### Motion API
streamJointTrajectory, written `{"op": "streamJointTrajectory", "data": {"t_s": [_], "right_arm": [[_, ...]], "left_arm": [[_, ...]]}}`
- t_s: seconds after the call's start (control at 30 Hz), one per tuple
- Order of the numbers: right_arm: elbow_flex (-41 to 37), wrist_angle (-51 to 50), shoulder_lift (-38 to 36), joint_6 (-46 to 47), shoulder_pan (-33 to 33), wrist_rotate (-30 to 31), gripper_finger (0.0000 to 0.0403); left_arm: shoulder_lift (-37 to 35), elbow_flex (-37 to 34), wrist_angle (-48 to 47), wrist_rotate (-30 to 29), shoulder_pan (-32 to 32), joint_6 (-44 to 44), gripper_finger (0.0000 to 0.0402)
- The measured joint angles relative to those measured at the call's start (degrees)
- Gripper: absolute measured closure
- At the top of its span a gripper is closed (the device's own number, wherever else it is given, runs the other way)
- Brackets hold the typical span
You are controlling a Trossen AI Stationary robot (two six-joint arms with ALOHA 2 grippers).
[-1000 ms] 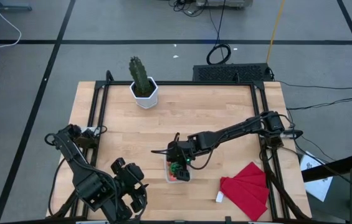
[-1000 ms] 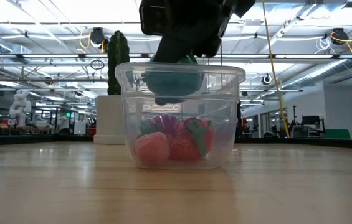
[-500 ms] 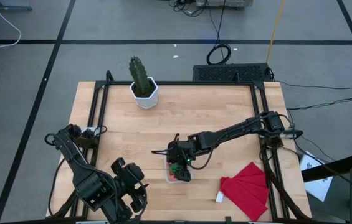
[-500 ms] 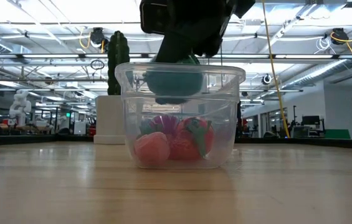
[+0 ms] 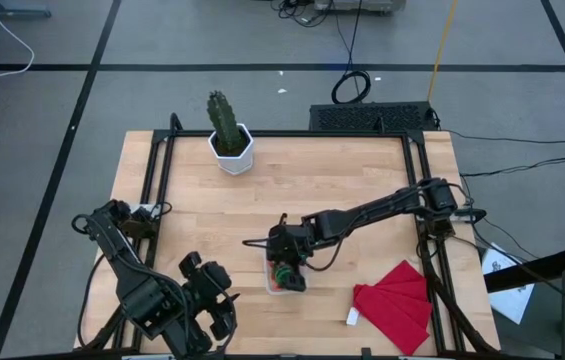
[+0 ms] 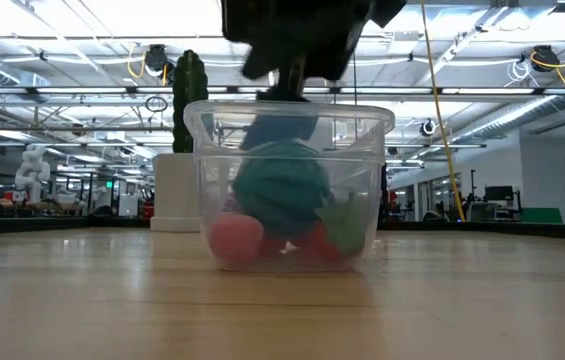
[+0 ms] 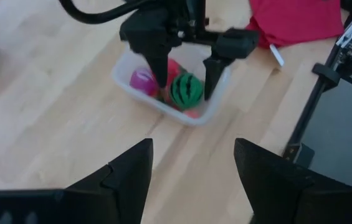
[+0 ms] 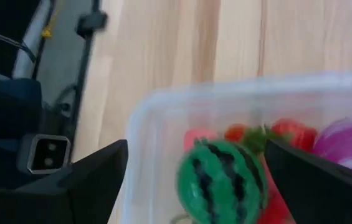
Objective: Pick and placing Produce into tupperware
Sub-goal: Return to Home Position
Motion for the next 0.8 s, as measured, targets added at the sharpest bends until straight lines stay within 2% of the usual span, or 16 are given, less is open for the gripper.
{"op": "streamJointTrajectory", "data": {"t_s": [0.27, 0.57, 0.7, 0.8], "right_arm": [[0.4, 1.1, -5.4, 0.2, -0.8, -0.1, 0.0034], [0.4, -4.9, -18.1, -1.1, -1.9, -0.1, 0.0034], [0.4, -11.7, -26.1, -1.9, -2.3, 0.3, 0.0034], [0.4, -14.3, -32.4, -1.8, -2.2, 2.2, 0.0034]], "left_arm": [[-2.8, 0.0, 0.0, -6.1, -0.2, 4.6, 0.0172], [-10.8, -0.7, 0.0, -15.5, -5.2, 12.8, 0.0172], [-15.9, -5.9, 0.0, -19.8, -9.5, 10.3, 0.0172], [-20.7, -12.9, 0.0, -22.5, -13.0, 2.8, 0.0172]]}}
